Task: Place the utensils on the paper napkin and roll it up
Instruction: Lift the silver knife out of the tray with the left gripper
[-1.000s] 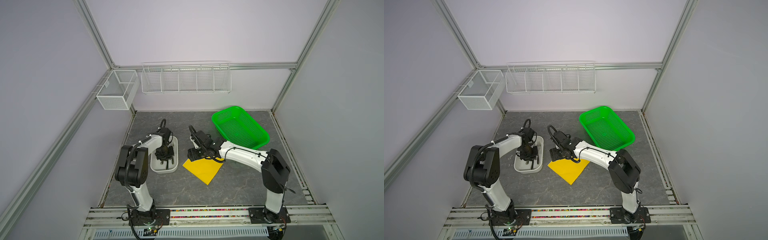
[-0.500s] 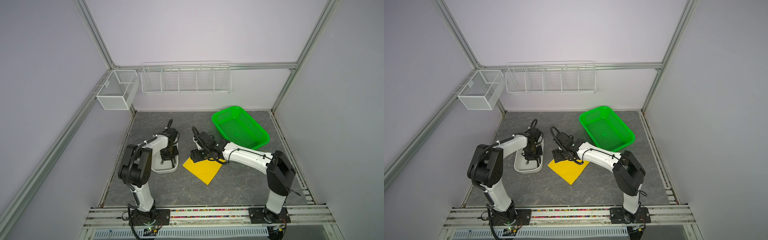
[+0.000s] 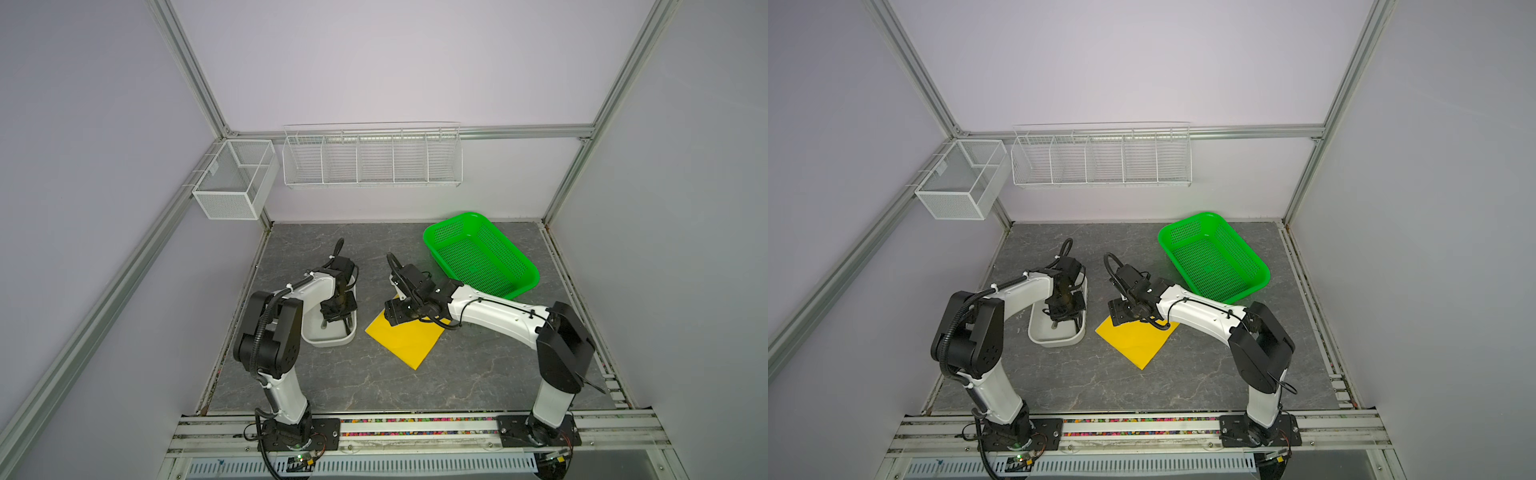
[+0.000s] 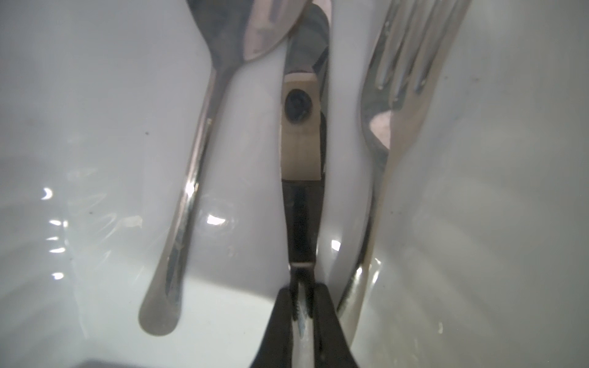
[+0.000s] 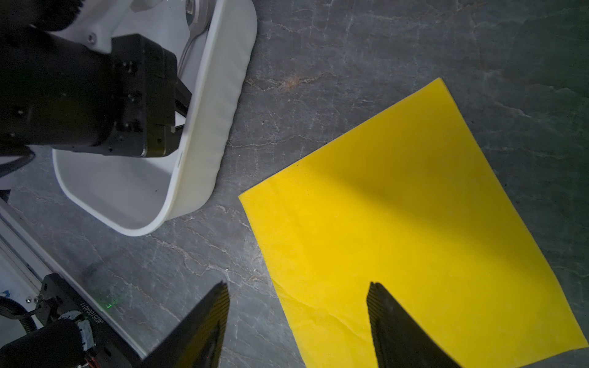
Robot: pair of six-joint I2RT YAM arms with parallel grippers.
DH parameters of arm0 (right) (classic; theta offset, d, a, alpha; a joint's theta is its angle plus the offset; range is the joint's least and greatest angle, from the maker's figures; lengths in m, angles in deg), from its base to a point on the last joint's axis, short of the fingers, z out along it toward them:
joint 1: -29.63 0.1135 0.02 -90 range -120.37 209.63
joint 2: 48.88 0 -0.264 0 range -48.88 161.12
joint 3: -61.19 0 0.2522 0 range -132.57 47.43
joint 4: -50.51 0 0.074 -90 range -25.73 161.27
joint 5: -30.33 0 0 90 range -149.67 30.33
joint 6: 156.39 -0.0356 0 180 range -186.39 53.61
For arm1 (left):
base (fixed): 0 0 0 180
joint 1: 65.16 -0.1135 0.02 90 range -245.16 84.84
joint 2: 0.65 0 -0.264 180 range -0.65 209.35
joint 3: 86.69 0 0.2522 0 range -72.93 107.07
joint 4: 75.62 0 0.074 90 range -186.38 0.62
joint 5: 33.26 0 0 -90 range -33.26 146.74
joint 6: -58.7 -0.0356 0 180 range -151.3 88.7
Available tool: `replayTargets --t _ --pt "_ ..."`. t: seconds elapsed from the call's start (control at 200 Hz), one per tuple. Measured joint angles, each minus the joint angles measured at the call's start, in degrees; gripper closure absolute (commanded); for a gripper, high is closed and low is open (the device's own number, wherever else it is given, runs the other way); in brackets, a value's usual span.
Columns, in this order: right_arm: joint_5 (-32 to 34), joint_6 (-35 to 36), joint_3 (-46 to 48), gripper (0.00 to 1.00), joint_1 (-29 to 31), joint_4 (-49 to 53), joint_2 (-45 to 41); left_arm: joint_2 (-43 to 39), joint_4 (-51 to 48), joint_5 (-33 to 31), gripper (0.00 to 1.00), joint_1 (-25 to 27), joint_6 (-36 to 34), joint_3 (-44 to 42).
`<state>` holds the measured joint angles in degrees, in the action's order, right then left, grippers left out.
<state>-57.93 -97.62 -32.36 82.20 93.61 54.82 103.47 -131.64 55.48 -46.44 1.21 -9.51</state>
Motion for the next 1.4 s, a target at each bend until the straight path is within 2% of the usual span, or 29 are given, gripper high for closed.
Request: replayTargets --t 0.075,0.76,1.155,1.4 --pt "0.0 0.0 0.0 0.28 0.0 0.0 0.0 0.1 0.0 0.0 1.00 0.0 0.0 0.1" --pt "1.0 -0.1 0.0 0.28 0.0 0.3 -2.4 -3.3 -6.7 -1.7 1.00 0.0 -1.8 1.6" --pt "1.0 -0.1 0.0 0.28 0.0 0.4 -2.4 -5.3 -9.0 -1.9 1.00 -1.8 -3.4 2.8" --pt "-1.7 -0.1 0.0 0.28 0.0 -0.5 -2.4 -7.7 -10.6 -1.9 1.00 -1.8 -4.3 6.1"
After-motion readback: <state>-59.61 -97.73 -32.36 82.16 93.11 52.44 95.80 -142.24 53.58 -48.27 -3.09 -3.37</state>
